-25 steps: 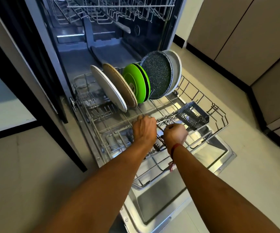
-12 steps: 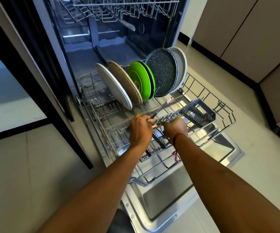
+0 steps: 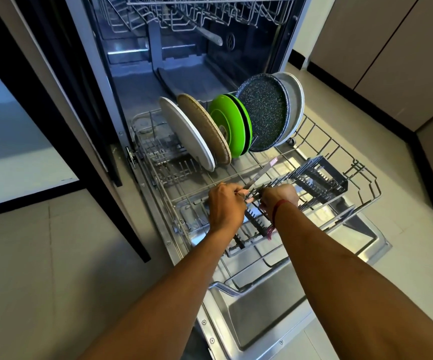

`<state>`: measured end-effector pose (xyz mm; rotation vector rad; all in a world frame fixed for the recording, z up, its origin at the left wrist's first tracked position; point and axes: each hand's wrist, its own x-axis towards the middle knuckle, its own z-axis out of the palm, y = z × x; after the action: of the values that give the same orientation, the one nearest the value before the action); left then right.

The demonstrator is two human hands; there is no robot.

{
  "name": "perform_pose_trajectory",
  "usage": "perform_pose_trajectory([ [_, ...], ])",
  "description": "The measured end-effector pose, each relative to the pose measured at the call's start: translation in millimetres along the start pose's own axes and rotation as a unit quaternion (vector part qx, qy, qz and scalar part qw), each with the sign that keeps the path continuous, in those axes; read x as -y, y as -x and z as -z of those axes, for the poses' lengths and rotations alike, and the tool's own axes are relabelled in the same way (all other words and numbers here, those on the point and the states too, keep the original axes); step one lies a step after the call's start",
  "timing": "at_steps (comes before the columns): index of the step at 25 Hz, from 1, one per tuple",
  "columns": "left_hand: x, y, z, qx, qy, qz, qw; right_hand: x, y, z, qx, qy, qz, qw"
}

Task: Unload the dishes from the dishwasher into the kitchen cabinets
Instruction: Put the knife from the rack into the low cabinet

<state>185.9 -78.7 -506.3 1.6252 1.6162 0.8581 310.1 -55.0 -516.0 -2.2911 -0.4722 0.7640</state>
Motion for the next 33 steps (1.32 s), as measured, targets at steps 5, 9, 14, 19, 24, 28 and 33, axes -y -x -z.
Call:
perform_pose_trajectory([
  [5,-7,4,8,0.003,0.02,0.011,1.0,-6,7,3,-0.005,-0.062,-0.003,0.998],
  [9,-18,16,11,0.008,0.012,0.014,1.0,-10,17,19,0.032,-0.129,0.01,0.991],
  [14,-32,30,13,-0.016,0.126,0.121,0.985,-21,49,39,0.096,-0.259,0.044,0.96],
  [19,-27,51,33,-0.007,0.19,0.175,0.966,-40,84,44,0.136,-0.273,0.107,0.946],
  [24,-20,84,65,-0.023,0.182,0.162,0.97,-50,130,43,0.194,-0.274,0.14,0.931],
  [28,-8,121,99,-0.033,0.192,0.164,0.967,-61,177,39,0.229,-0.28,0.165,0.918],
  [33,14,164,143,-0.054,0.248,0.176,0.951,-70,233,26,0.275,-0.276,0.183,0.903],
])
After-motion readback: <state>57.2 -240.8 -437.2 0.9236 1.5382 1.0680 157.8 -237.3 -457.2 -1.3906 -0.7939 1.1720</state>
